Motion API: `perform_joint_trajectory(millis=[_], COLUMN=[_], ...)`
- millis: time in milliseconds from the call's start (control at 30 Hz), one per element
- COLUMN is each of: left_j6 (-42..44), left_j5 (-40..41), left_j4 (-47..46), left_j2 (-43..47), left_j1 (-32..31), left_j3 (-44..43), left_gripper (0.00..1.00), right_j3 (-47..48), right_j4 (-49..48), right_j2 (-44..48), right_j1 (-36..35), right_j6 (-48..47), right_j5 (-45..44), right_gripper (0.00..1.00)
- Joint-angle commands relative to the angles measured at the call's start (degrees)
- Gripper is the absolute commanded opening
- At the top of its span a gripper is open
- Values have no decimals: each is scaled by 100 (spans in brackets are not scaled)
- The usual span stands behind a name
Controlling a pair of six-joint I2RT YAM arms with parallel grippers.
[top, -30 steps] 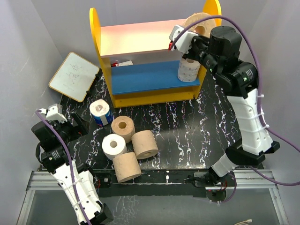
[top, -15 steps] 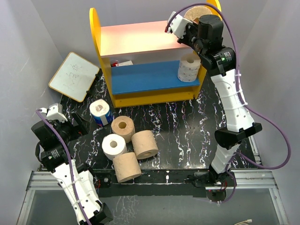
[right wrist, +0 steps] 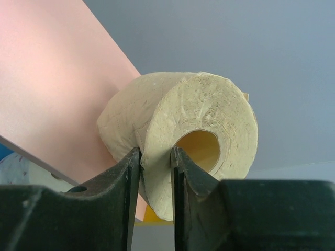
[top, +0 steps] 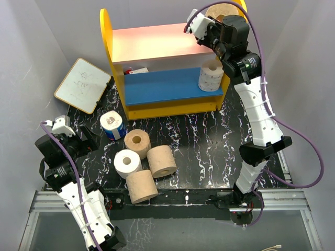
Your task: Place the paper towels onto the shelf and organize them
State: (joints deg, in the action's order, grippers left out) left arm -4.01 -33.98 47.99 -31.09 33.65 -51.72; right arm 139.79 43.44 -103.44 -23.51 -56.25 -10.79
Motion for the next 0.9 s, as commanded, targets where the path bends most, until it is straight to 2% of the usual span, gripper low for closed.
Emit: perform_joint_trajectory(millis=[0, 167, 333, 367, 400, 467, 500, 600, 700, 800, 867], left_j6=[41, 41, 45, 42, 49, 37, 36, 36, 13, 6, 11], left_j5=[-178, -179, -185, -183, -175, -171, -170, -136, -93, -59, -45], left_j4=[-54, -53, -53, -53, -57, -57, -53, -53, -50, -55, -53], left_j2=[-36, -46, -38, -37, -37, -22, -12, 15, -5, -64, -129], left_j1=[31, 41, 37, 34, 37, 44, 45, 45, 66, 117, 163], left_j3=[6, 11, 4, 2, 4, 3, 2, -4, -5, -14, -13], left_gripper=[91, 91, 91, 91, 91, 91, 91, 91, 91, 91, 91], right_j3=[78, -12, -61, -141, -285, -509, -529, -804, -2036, -3880, -4705], right_j4=[-917, -1219, -1340, -1415, -1548, -1686, -1542, -314, 1159, 1623, 1565], right_j2=[165, 237, 211, 246, 316, 658, 785, 1111, 1325, 1225, 1159], right_j1=[13, 13, 13, 13, 8, -197, -436, -1444, -2149, -2761, -3099], right_j6=[-74, -18, -25, -8, 37, 250, 405, 701, 732, 865, 1054], right_j5=[-152, -151, -155, -152, -127, 20, 122, 799, 1482, 1516, 1808], right_gripper=[28, 41, 44, 47, 55, 95, 98, 99, 98, 97, 95])
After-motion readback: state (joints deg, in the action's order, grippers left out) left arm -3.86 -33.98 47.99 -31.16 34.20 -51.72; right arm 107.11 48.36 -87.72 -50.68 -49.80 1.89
